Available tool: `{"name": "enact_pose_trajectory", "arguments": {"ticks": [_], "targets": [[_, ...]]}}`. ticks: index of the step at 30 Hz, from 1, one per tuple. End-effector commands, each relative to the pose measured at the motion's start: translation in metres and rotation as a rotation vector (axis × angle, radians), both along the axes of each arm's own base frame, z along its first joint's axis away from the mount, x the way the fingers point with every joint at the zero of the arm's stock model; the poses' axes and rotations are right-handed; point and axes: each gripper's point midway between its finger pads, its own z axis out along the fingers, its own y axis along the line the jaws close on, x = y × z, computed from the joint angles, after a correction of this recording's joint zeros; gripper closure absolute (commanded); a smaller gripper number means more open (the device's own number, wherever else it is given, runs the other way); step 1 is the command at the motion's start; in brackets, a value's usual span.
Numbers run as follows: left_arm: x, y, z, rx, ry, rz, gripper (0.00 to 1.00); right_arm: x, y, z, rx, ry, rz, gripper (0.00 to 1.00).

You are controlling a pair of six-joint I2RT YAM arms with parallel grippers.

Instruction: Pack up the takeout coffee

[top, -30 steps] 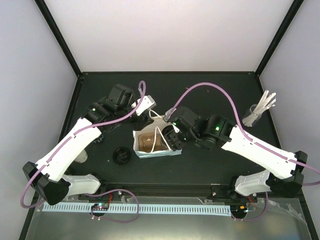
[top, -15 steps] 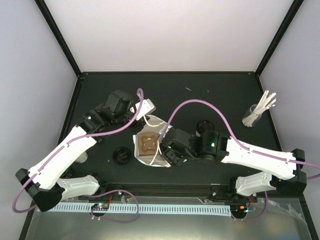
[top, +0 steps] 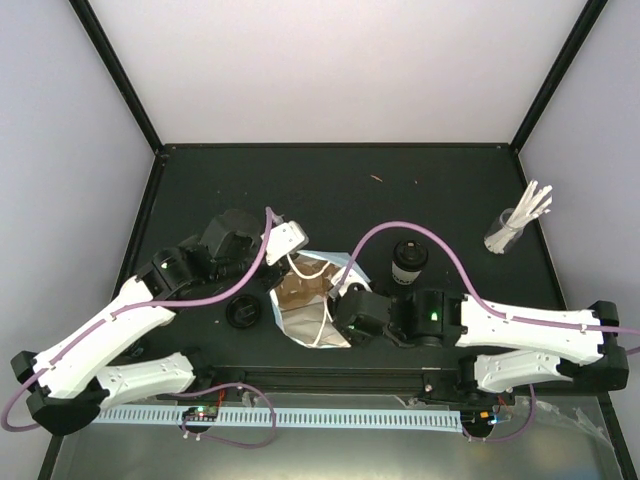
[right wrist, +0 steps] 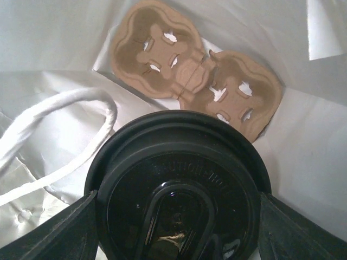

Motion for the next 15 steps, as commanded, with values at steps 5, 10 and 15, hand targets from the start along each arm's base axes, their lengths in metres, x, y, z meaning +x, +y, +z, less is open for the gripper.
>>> {"name": "enact_pose_trajectory", "arguments": {"ticks": [5, 10, 15], "targets": [[-0.016, -0.012, 0.011, -0.077, 0.018, 0.014, 0.98, -0.007, -0.008, -0.008, 0.029, -0.111, -0.053, 0.45], [-0.032, -0.019, 0.013, -0.097, 0.038, -0.025, 0.98, -0.018, -0.001, -0.007, 0.071, -0.137, -0.029, 0.44], [-0.043, -0.024, 0.003, -0.074, 0.074, -0.036, 0.99, -0.029, 0.001, -0.005, 0.067, -0.204, -0.016, 0.44]]}}
